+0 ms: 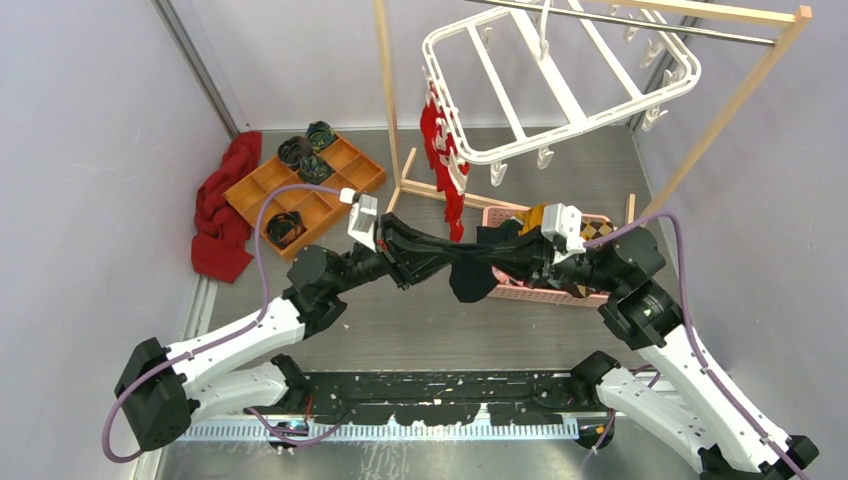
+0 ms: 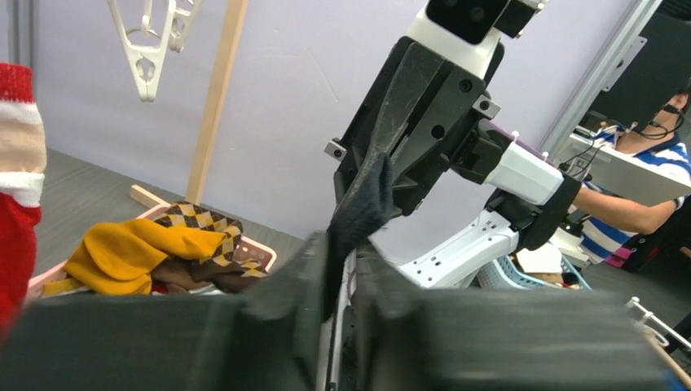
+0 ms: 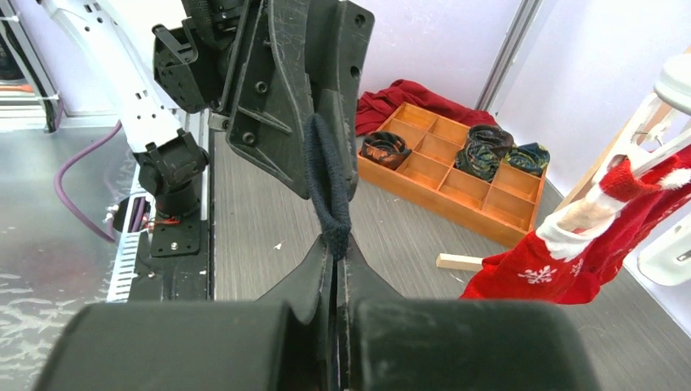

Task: Clip the socks to the hanger
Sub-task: Adjust the sock.

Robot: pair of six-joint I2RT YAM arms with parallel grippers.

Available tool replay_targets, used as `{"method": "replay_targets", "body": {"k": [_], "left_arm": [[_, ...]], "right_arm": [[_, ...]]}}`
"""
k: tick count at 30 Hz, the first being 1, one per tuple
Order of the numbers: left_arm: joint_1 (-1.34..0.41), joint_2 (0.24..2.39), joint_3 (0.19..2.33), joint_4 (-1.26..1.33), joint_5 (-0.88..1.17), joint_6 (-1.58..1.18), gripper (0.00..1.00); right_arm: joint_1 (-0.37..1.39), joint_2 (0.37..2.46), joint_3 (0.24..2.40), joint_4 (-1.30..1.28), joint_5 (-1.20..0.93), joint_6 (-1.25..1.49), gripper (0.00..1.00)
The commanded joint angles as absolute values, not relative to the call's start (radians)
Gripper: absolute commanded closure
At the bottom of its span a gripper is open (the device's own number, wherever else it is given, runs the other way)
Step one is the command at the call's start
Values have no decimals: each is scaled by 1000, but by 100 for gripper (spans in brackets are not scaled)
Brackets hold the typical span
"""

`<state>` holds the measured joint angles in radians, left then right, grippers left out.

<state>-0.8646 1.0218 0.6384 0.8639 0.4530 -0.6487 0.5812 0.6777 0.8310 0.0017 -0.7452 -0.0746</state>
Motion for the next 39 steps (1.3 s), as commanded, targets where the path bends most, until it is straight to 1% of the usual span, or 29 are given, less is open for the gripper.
{"method": "replay_targets", "body": {"k": [1,4,6,8,10,13,15,19,22,25,28,32,39], "left_arm": [[-868,1007,694,831,413,-616,65],[-868,973,710,719,385,-530,43],[-867,946,731,625,329,-501,29],[-867,937,773,506,268,-503,17],[-868,948,806,454,253,-501,11],[-868,991,844,459,250,-536,9],[-868,1027,872,466,232,-619,2],[-868,1101,953,487,271,-764,1],[-873,1129,999,453,272,-762,2],[-909,1133,1021,414,197,-676,6],[-966,1148,1036,414,105,-566,7],[-985,1195,1039,515,50,-506,12],[-985,1292,1075,619,-20,-378,15]], "right_arm": [[555,650,924,-109,-763,-79,99],[535,635,954,-238,-736,-118,99],[512,624,963,-293,-734,-136,99],[488,612,973,-338,-725,-143,99],[461,603,977,-376,-699,-137,99],[420,593,967,-412,-672,-134,99],[403,588,955,-419,-669,-127,99],[371,594,958,-461,-687,-121,99],[351,593,953,-460,-703,-90,99],[334,591,945,-444,-701,-63,99],[325,592,943,-434,-696,-51,99],[316,598,940,-403,-705,-11,99],[304,610,936,-375,-723,47,99]]}}
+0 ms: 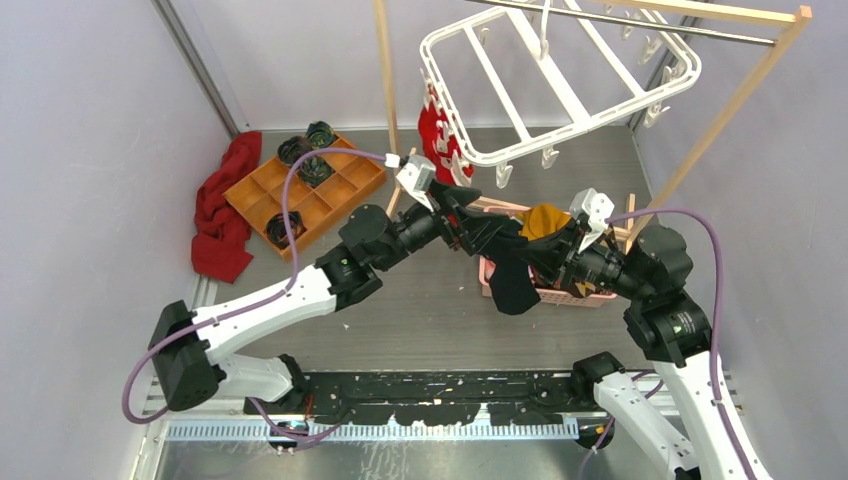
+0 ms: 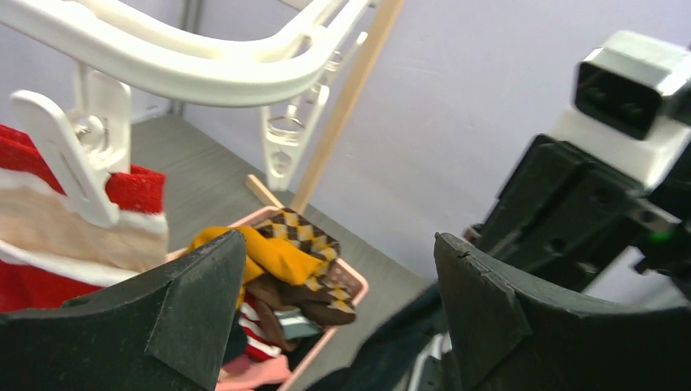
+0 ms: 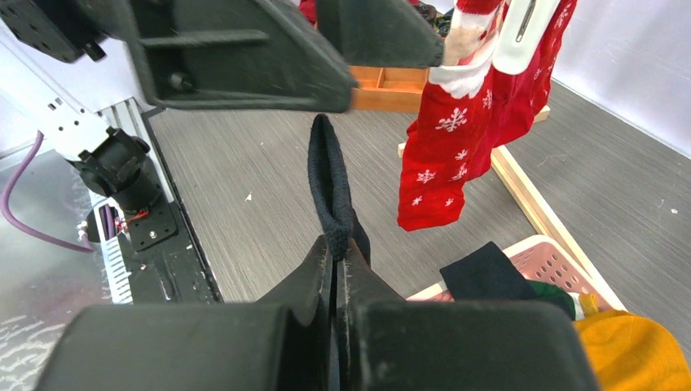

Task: Clip the socks to the hanger
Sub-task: Adjust the sock, then open the clamp at the hanger.

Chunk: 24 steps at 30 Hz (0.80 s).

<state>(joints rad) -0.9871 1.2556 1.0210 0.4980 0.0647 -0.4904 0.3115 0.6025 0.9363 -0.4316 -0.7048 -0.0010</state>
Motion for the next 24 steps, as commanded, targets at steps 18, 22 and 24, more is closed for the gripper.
{"method": "replay_targets", "body": {"k": [18,22,24], "left_arm": [[-991,1456,1105,910,-124,-212,18],[-991,1480,1137,916,-113,-218,23],[-991,1485,1144,922,-115,-221,26]], "right_arm": [[284,590,912,-428,-649,60,99],[282,583,907,-427,-642,58,99],[281,580,907,-427,-640,57,99]]}}
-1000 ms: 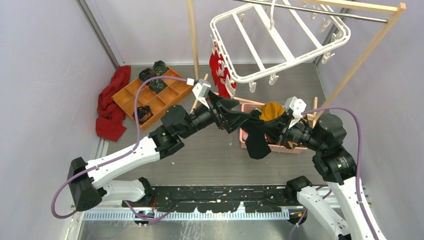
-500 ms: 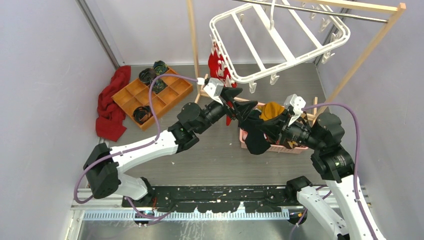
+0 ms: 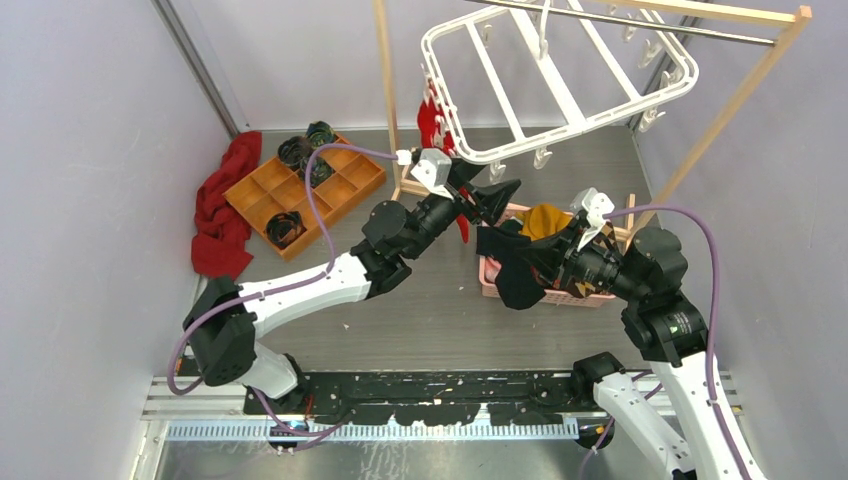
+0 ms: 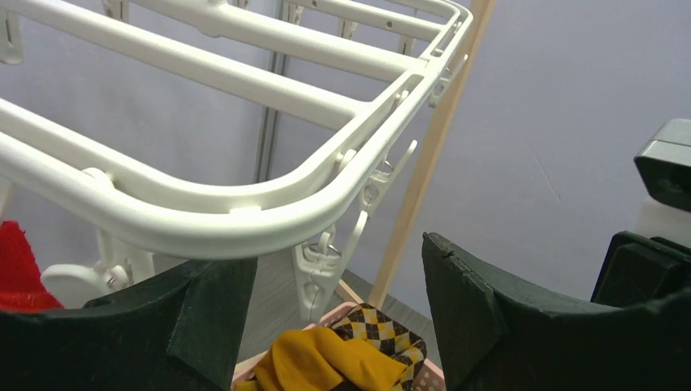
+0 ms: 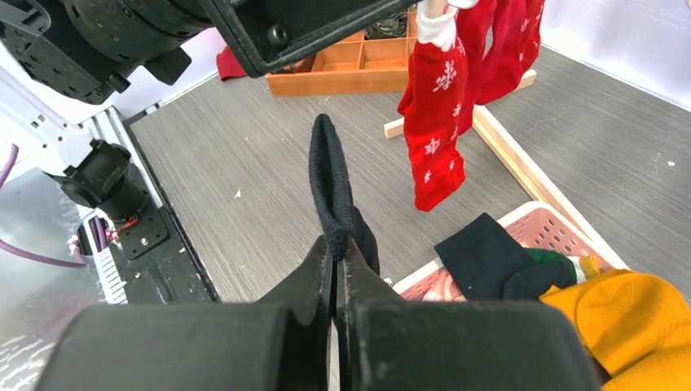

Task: Clip the socks to the hanger
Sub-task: Open the clamp at the hanger.

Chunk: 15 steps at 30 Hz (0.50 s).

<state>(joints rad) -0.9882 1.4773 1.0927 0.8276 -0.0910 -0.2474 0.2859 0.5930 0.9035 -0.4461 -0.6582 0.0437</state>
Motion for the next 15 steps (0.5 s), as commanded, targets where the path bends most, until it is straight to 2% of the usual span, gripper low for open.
{"method": "replay_targets", "body": {"k": [1,15], "left_arm": [[-991,1488,1144,927,-116,-222,26],[-990,1493,1150,951,-144,-250,36]], "right_arm": [[281,579,905,-426,-640,57,99],[279,574,900,-414,-646,60,99]]}}
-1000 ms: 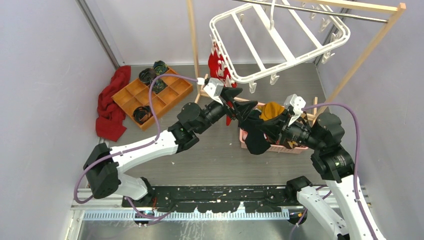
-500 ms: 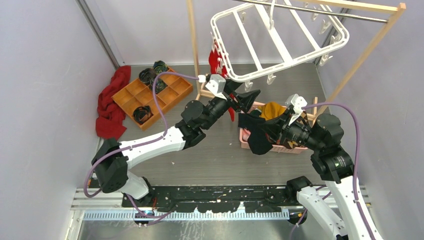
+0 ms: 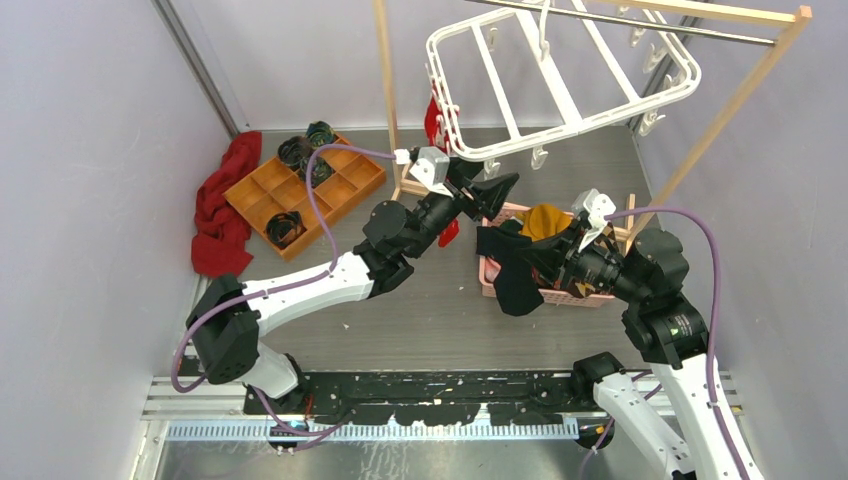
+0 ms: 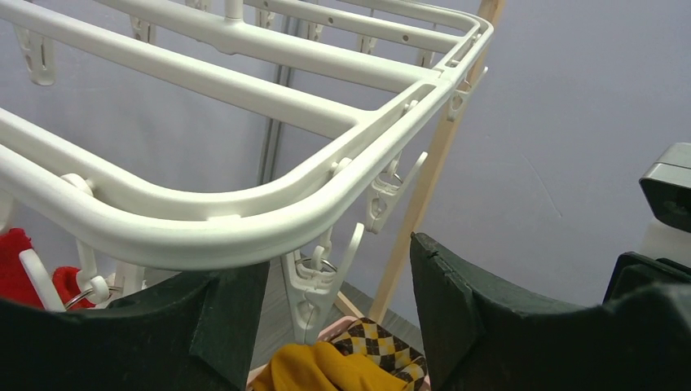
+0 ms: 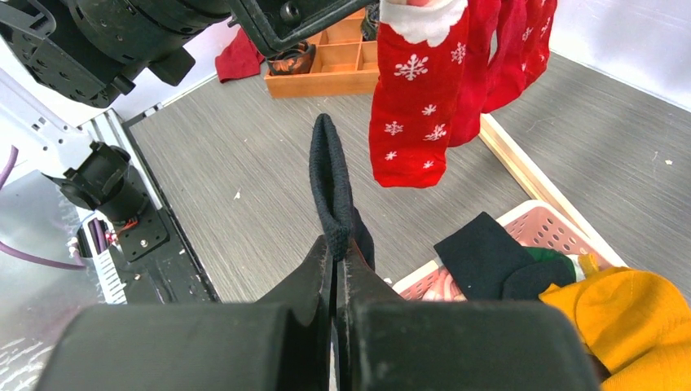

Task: Clip the socks to the hanger
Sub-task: Open the clamp at the hanger.

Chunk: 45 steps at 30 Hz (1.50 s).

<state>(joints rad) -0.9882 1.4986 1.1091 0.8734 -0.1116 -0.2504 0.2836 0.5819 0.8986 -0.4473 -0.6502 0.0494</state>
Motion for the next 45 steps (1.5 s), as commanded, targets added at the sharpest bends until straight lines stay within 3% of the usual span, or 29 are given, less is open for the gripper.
{"method": "replay_targets", "body": {"k": [1,15,22,27,45], "left_arm": [[-991,1494,1151,954,-146,-255,36],[-991,1501,1154,986,-163,-306,47],[-991,1501,1168,974,-178,-352,79],[-991,1496,1181,952,-188,-390,91],[-986,1476,1157,982,-159,-441,94]], "right_arm": [[278,573,900,-414,-646,61,99],[277,574,900,-415,-650,60,99],[275,575,902,-416,-648,62,99],[274,584,903,-393,-650,93,99],[158,802,966,-88,-921,365,99]]}}
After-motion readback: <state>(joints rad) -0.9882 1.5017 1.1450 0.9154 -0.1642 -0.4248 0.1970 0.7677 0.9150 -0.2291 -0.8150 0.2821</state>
